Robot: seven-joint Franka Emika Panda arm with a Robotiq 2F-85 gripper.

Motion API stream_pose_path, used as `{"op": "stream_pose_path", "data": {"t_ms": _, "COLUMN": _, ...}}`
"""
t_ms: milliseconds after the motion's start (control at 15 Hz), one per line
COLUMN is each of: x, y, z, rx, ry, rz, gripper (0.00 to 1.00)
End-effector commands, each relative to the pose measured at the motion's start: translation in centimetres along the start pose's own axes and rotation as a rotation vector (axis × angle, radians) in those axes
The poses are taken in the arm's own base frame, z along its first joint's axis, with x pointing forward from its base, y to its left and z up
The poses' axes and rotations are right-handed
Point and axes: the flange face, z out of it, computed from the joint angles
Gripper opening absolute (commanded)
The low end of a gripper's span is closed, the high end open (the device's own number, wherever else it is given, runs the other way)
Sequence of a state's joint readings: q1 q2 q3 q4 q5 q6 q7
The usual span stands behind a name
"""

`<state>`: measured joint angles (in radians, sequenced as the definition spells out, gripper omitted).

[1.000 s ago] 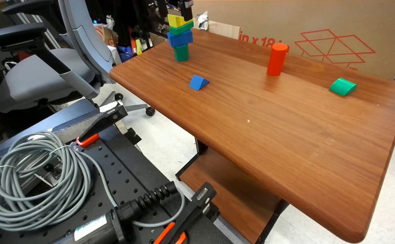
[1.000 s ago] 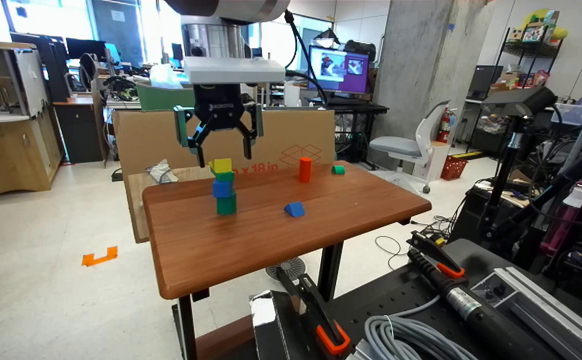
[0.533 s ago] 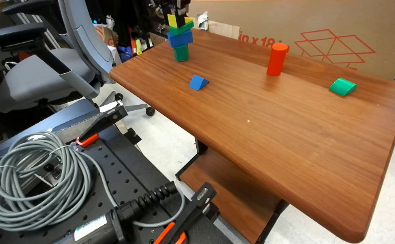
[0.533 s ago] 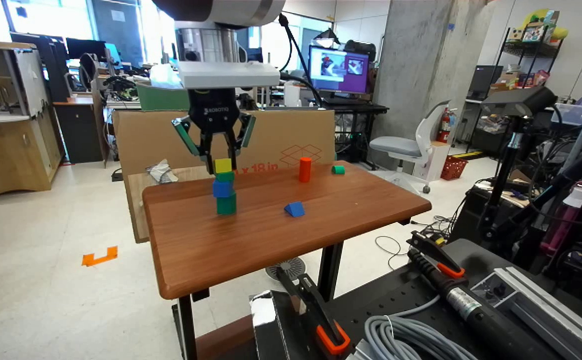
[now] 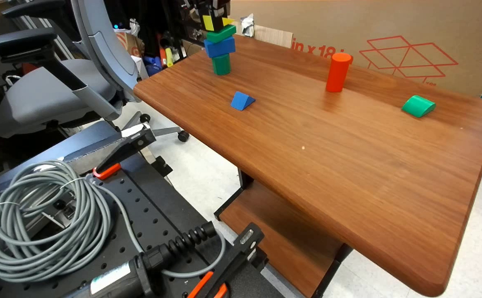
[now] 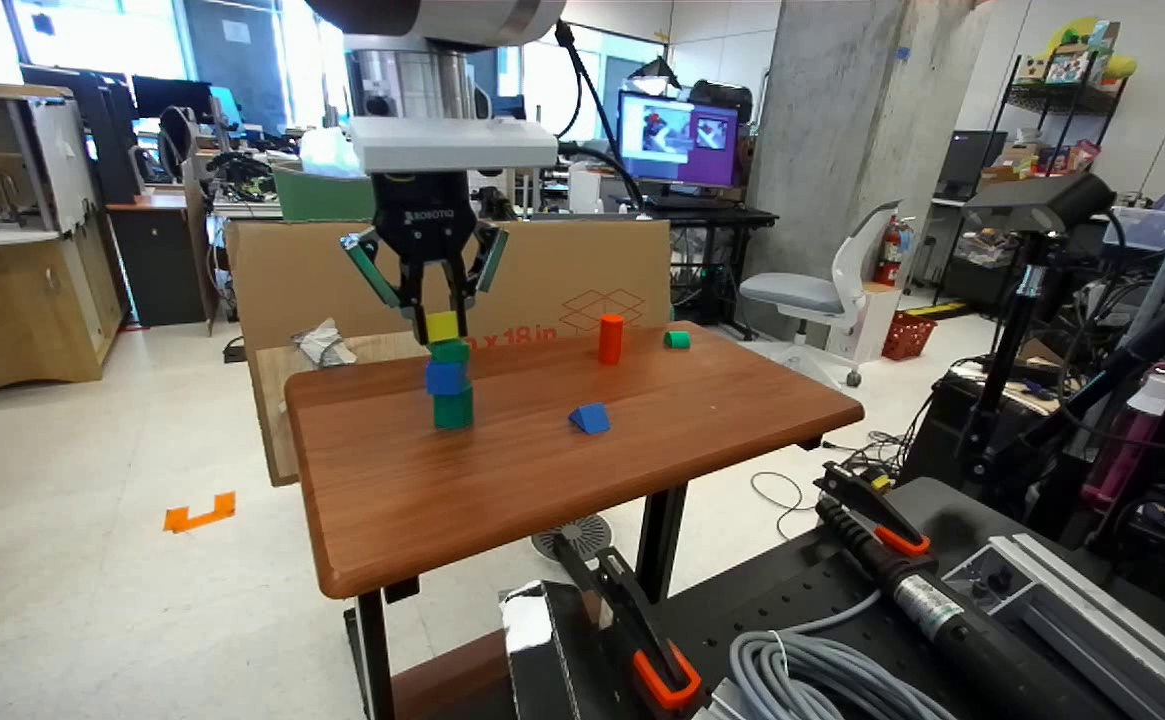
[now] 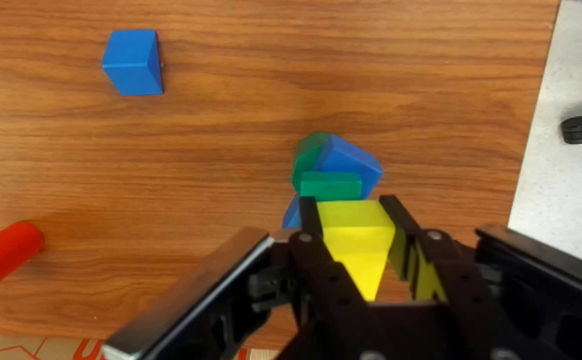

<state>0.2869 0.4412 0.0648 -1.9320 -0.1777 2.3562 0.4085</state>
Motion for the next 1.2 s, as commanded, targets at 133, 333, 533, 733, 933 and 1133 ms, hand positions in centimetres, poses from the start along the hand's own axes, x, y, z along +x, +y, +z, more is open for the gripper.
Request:
{"op": "stream_pose_path", "data": {"t_ms": 133, "x": -2.4, "y": 0.1, "z": -4.3, "rx": 0.039, "ry": 0.019, "rz": -0.035, "gripper": 0.09}}
{"op": "stream_pose_path", "data": {"t_ms": 333, "x": -4.1, "y": 1.3, "z": -6.3, "rx": 0.078, "ry": 0.012, "rz": -0.035, "gripper": 0.09}}
{"op": "stream_pose_path", "data": {"t_ms": 533, "x": -5.1, "y": 4.2, "z": -7.3, "rx": 0.115, "ry": -0.004, "rz": 0.005, "gripper": 0.09}}
{"op": "stream_pose_path", "data": {"t_ms": 733, "x": -5.6, "y": 8.4, "z": -7.3, "rx": 0.15, "ry": -0.02, "rz": 0.081, "gripper": 0.09}}
{"op": "stream_pose_path", "data": {"t_ms": 933, "x": -5.4, "y": 13.6, "z": -5.9, "rx": 0.177, "ry": -0.043, "rz": 0.179, "gripper": 0.09}}
{"op": "stream_pose_path", "data": {"t_ms": 1133, "x": -5.8, "y": 18.6, "z": -3.2, "rx": 0.178, "ry": -0.094, "rz": 0.279, "gripper": 0.09}}
